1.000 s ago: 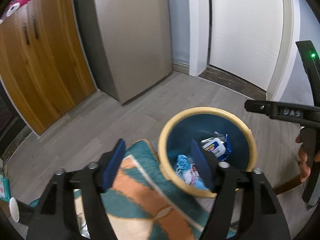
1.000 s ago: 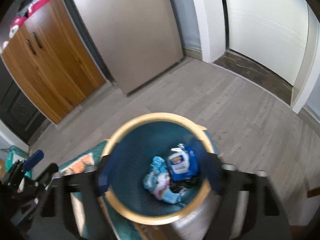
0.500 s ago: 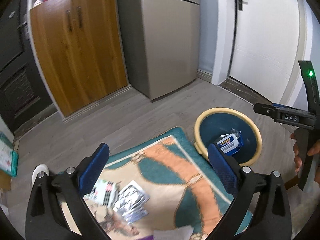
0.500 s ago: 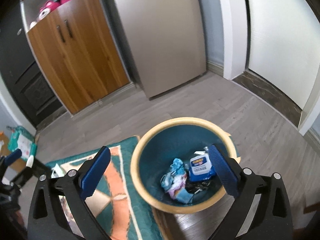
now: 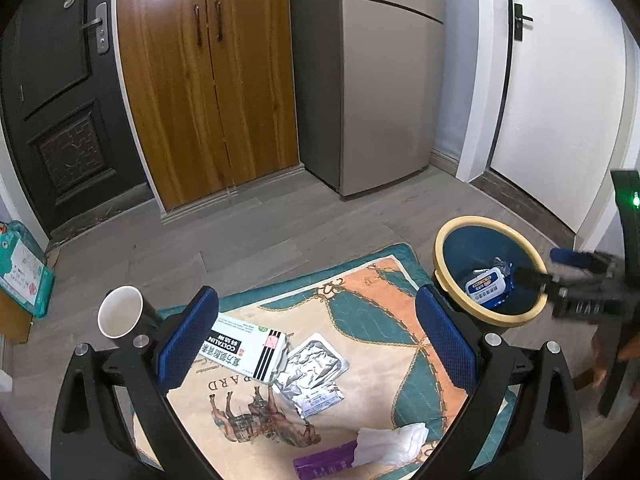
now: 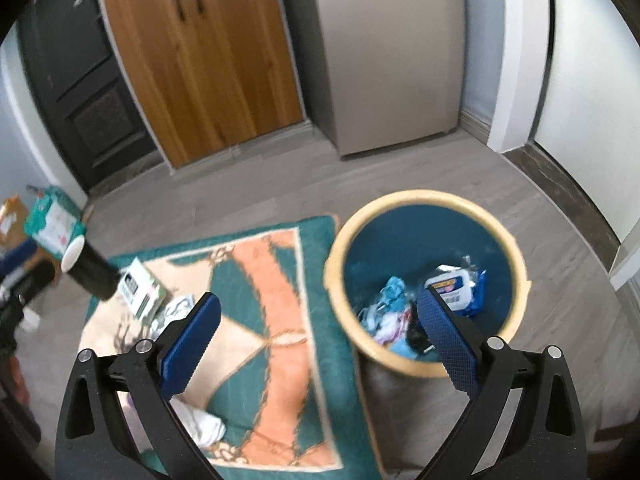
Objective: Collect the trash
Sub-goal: 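Move both open tools back over the mat, then grasp the white tissue with the right tool while the left tool grasps the clear plastic wrap, then carry tissue and plastic wrap over the teal bin, then open both tools to drop the tissue and plastic wrap into the bin, then move both open tools back over the mat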
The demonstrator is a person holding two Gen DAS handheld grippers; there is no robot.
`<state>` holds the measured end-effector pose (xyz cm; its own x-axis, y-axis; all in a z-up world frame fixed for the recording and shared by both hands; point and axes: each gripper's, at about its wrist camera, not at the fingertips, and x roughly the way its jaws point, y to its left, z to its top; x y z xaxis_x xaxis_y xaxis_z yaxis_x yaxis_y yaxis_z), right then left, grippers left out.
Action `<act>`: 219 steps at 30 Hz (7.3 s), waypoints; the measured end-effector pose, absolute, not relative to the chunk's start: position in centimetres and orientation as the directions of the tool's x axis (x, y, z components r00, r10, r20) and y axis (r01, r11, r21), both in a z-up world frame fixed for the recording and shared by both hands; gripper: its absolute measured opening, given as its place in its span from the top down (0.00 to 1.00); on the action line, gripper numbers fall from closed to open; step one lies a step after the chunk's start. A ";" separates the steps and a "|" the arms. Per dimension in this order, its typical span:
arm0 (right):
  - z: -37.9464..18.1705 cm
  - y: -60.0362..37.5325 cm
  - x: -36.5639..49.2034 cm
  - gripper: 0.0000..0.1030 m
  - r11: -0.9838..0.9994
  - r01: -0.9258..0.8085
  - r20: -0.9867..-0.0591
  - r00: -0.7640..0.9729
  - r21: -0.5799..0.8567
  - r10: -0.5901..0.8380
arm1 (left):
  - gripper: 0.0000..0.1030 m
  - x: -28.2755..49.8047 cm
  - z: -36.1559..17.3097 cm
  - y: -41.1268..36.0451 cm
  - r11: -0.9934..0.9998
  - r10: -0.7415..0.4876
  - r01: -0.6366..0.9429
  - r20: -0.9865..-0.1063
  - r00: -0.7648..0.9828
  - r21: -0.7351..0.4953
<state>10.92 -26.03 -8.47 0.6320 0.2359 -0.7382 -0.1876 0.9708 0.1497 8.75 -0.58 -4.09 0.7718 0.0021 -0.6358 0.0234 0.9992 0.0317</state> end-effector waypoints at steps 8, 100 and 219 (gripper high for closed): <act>-10.9 -22.1 9.4 0.05 0.962 -0.223 -0.777 0.573 0.157 0.260 | 0.06 7.8 -4.6 1.3 0.999 0.028 -0.011 -0.635 0.772 0.032; -1.5 -29.1 9.6 0.95 0.909 -0.238 -0.592 0.697 0.342 0.405 | 0.86 3.7 -3.2 -6.2 0.981 -0.081 0.172 -0.616 0.783 0.090; -12.5 -22.6 14.9 0.07 0.939 -0.250 -0.758 0.556 0.238 0.340 | 0.06 11.1 -7.1 4.2 0.992 0.099 -0.017 -0.671 0.735 0.127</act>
